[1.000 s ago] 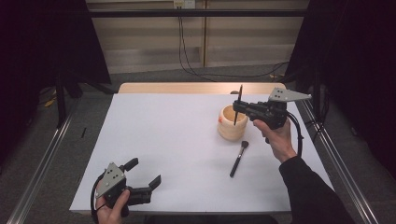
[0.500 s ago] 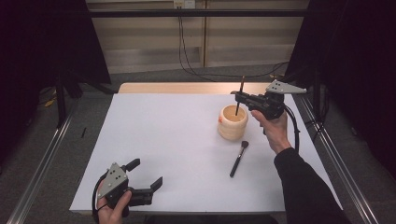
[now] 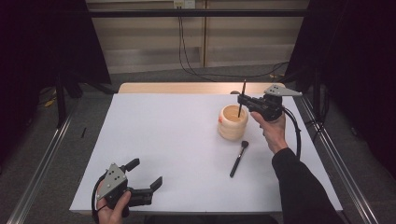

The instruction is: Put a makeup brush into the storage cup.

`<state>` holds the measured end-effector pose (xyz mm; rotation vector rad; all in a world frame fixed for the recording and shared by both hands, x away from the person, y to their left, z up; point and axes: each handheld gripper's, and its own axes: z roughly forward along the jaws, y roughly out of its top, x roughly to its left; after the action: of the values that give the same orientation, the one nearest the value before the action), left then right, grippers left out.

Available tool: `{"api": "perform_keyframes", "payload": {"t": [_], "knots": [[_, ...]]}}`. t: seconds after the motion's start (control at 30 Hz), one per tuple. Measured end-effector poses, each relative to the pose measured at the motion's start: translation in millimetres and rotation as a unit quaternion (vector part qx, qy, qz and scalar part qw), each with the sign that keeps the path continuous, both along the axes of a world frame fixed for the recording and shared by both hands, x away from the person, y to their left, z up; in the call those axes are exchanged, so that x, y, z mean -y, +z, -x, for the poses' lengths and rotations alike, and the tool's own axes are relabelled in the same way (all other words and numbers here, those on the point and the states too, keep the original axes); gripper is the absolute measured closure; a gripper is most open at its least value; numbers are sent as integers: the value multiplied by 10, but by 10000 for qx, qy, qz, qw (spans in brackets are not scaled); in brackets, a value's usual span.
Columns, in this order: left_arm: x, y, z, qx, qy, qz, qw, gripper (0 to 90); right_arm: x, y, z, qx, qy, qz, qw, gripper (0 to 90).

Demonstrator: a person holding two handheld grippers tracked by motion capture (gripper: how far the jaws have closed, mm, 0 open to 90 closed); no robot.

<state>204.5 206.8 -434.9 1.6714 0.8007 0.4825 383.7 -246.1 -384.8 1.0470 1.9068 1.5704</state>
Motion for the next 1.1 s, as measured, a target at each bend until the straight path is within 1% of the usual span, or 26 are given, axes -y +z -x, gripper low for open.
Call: {"api": "perform_keyframes", "payload": {"t": [0.13,0.2,0.23,0.33,0.43,0.53,0.67,0.73,0.77,0.87,0.93,0.97,1.0,1.03,1.07,1.1], "knots": [[-6,2,-1,15,9,5,10000,13,-1,-78,6,-31,-14,-5,10000,833],[-5,3,-3,20,-8,-10,10000,13,7,-119,10,-60,-46,32,10000,832],[-1,2,-1,9,-20,0,10000,13,6,-137,11,-69,-18,42,10000,833],[12,7,5,0,-58,21,10000,13,1,-168,25,-68,-6,102,9999,832],[25,12,11,24,-40,-9,10000,13,3,-206,29,-99,-8,83,9999,832],[29,12,11,34,-50,-17,10000,13,-6,-239,30,-132,5,150,9998,831],[23,10,5,19,-46,1,10000,13,0,-256,25,-138,2,121,9998,829],[16,4,-2,-1,-73,-31,10000,13,-2,-263,23,-205,-21,96,9997,825],[11,3,-9,1,-62,-33,10000,13,-4,-270,16,-224,-15,140,9996,817],[3,2,-18,5,-19,-26,10000,13,-9,-274,14,-242,-39,95,9997,774],[7,0,-18,-9,-30,-18,10000,13,-7,-280,9,-249,-19,108,9996,742],[3,2,-19,10,-26,-61,10000,13,-6,-282,8,-257,-21,115,9996,718],[8,2,-18,11,-33,-36,10000,13,-3,-281,8,-272,-62,82,9996,683],[5,2,-19,12,-35,-59,10000,13,5,-281,8,-286,-40,87,9995,660],[4,2,-19,14,-37,-51,10000,13,10,-278,10,-273,-54,90,9996,630],[8,0,-18,5,-38,0,10000,13,13,-277,12,-272,-74,53,9996,593]]}}
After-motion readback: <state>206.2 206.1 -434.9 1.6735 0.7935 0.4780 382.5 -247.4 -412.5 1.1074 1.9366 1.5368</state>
